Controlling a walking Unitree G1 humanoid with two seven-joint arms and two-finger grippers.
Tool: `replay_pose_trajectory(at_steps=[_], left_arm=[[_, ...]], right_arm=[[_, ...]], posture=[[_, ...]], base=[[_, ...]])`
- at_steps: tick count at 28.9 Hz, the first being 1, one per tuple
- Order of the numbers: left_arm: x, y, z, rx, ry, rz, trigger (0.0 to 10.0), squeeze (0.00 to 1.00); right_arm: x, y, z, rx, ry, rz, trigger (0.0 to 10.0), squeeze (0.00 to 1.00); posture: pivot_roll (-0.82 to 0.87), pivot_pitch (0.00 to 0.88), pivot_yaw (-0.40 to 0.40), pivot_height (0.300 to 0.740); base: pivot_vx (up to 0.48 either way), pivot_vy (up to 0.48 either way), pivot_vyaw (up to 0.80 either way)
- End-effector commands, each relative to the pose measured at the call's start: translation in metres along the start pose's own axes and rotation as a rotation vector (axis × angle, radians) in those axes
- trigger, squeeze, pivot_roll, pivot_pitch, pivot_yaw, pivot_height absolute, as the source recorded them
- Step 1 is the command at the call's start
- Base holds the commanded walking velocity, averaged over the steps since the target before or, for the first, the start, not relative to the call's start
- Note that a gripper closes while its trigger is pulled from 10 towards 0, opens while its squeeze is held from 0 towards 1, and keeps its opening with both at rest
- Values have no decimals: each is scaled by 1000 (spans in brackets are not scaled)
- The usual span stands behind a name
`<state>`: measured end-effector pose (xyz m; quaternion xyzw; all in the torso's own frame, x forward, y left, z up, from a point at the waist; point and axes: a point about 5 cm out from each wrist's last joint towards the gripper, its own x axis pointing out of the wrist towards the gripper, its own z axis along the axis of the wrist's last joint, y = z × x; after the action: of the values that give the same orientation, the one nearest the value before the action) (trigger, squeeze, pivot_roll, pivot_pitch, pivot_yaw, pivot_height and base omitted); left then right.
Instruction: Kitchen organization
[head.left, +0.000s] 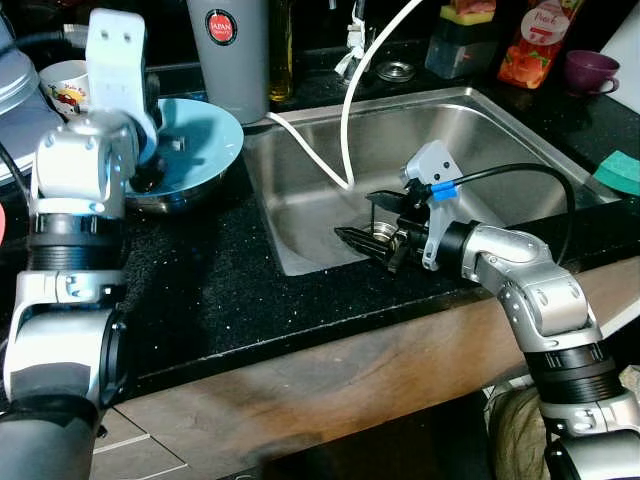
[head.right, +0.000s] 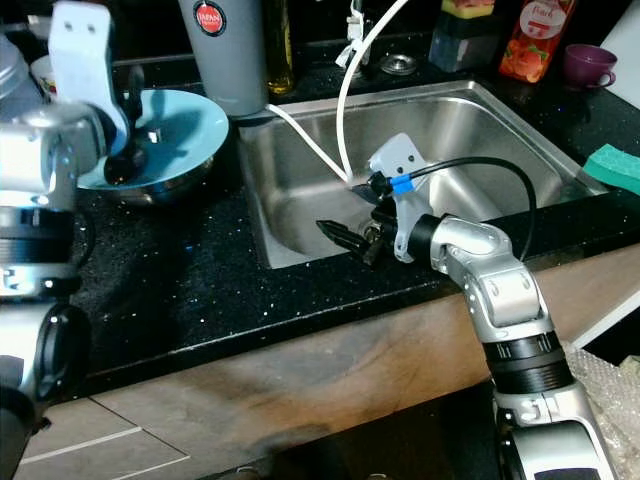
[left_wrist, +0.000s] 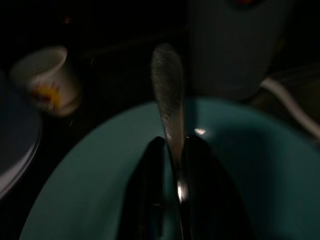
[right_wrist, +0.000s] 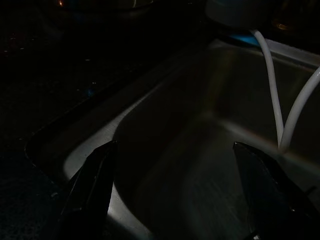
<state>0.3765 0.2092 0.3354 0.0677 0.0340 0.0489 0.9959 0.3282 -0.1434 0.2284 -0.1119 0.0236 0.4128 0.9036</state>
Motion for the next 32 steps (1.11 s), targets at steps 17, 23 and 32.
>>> replay_pose_trajectory(at_steps=[17,23,32], left_arm=[[-6,-5,4,48,16,-25,10000,0],[-2,-16,-17,36,106,-98,10000,20],[2,-29,-34,21,180,-104,10000,0]], right_arm=[[-1,-3,2,-17,7,-9,10000,0],[-1,-3,1,-16,10,-8,10000,0],[-2,-4,0,-14,12,-15,10000,0]], posture=[[19,70,-28,740],[19,70,-28,740],[15,76,-25,740]], base=[[0,0,0],[0,0,0],[0,0,0]])
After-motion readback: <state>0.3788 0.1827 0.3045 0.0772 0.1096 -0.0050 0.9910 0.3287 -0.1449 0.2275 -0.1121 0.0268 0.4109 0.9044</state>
